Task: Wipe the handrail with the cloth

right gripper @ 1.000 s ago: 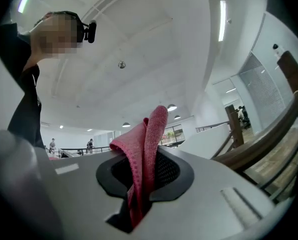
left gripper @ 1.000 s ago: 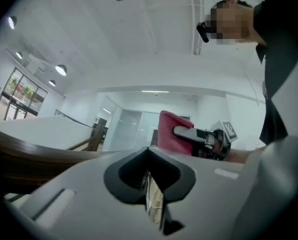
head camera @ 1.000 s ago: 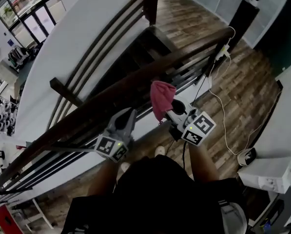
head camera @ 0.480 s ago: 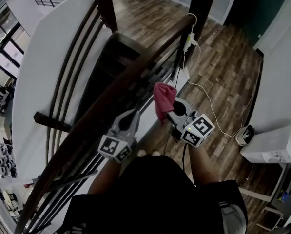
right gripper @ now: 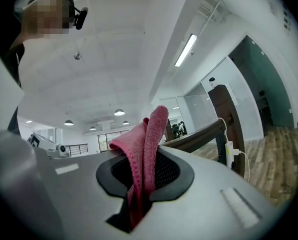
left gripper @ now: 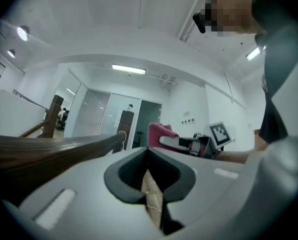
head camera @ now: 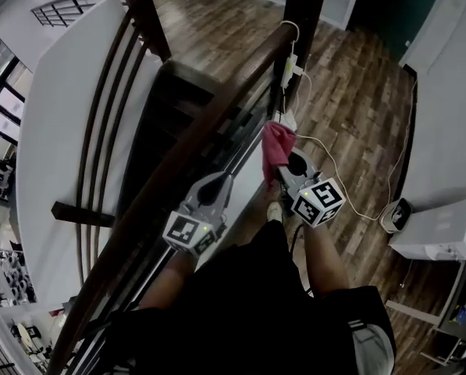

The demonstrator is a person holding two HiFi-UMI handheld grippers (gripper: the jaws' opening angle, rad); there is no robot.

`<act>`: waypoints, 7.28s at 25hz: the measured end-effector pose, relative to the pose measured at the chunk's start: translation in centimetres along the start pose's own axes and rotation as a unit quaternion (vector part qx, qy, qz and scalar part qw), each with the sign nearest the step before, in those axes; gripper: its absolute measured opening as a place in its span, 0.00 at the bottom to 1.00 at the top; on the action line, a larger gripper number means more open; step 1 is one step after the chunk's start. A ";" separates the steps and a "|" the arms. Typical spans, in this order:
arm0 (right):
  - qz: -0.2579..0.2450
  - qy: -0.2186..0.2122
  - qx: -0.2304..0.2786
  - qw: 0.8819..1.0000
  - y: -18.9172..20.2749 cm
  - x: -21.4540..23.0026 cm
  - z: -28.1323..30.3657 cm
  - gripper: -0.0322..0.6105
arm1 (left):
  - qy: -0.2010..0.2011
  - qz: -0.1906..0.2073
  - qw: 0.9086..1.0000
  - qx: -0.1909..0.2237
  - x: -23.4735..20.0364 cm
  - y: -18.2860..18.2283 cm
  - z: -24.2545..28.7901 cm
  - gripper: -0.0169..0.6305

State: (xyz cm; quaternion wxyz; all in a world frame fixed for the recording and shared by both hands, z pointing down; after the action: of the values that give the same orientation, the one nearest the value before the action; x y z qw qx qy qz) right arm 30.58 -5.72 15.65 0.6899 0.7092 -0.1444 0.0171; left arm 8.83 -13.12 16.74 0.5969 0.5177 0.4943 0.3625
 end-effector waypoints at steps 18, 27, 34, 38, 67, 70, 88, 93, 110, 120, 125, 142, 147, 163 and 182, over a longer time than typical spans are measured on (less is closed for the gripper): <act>-0.011 -0.023 -0.130 0.991 2.8 25.8 12.3 0.12 | -0.072 -0.017 0.996 -0.046 -3.4 4.3 23.4 0.02; -0.172 -0.044 -0.239 0.955 6.6 28.7 19.9 0.12 | -0.138 -0.029 0.985 -0.100 -6.6 7.4 26.0 0.02; -0.290 -0.012 -0.250 0.924 8.4 28.7 23.4 0.12 | -0.165 -0.037 0.976 -0.138 -7.0 8.5 25.7 0.02; -0.320 0.028 -0.256 0.912 8.8 28.7 24.5 0.12 | -0.169 -0.041 0.975 -0.138 -7.3 8.8 25.9 0.02; -0.256 -0.058 -0.340 0.903 12.2 22.6 23.2 0.12 | -0.248 -0.080 0.957 -0.124 -6.1 10.5 18.8 0.02; -0.261 -0.075 -0.339 0.901 12.6 20.6 22.7 0.12 | -0.256 -0.085 0.955 -0.125 -5.9 10.7 17.3 0.02; -0.271 -0.147 -0.359 0.881 14.9 13.1 21.1 0.12 | -0.314 -0.097 0.939 -0.098 -4.6 11.4 10.8 0.02; -0.274 -0.156 -0.366 0.875 15.0 11.7 21.1 0.12 | -0.337 -0.098 0.932 -0.088 -4.6 11.5 8.6 0.02; -0.280 -0.169 -0.387 0.862 16.3 6.0 20.5 0.12 | -0.368 -0.114 0.921 -0.062 -4.0 12.3 2.0 0.02; -0.285 -0.199 -0.377 0.858 18.2 0.0 19.0 0.12 | -0.424 -0.136 0.894 -0.045 -3.1 13.0 -3.7 0.02; -0.281 -0.199 -0.373 0.861 18.4 -1.5 18.7 0.12 | -0.453 -0.144 0.879 -0.039 -3.0 12.9 -5.9 0.02; -0.307 -0.253 -0.378 0.836 19.6 -7.4 17.4 0.12 | -0.506 -0.165 0.846 -0.020 -2.2 13.8 -10.9 0.02; -0.315 -0.263 -0.370 0.834 20.4 -10.0 17.2 0.12 | -0.527 -0.162 0.834 -0.013 -1.7 13.9 -13.8 0.02; -0.331 -0.311 -0.360 0.815 22.4 -19.4 15.7 0.12 | -0.573 -0.177 0.800 0.011 0.4 14.3 -21.8 0.02; -0.349 -0.334 -0.360 0.798 23.6 -25.4 14.3 0.12 | -0.592 -0.187 0.784 0.031 1.5 15.0 -27.6 0.02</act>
State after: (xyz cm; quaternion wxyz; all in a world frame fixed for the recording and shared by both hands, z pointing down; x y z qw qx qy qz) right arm -1.63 -15.30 32.26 0.7636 0.3737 -0.1049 -0.5161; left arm -16.30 -1.51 31.75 0.8122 0.5458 0.1423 -0.1492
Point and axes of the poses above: the fingertips, and each gripper's own axes: z forward along the fingers, x to its right, y out of its underside, the point moved 9 cm from there along -z, backward along the fingers, and after that the axes turned 2 degrees about -z, right-handed, at the moved point
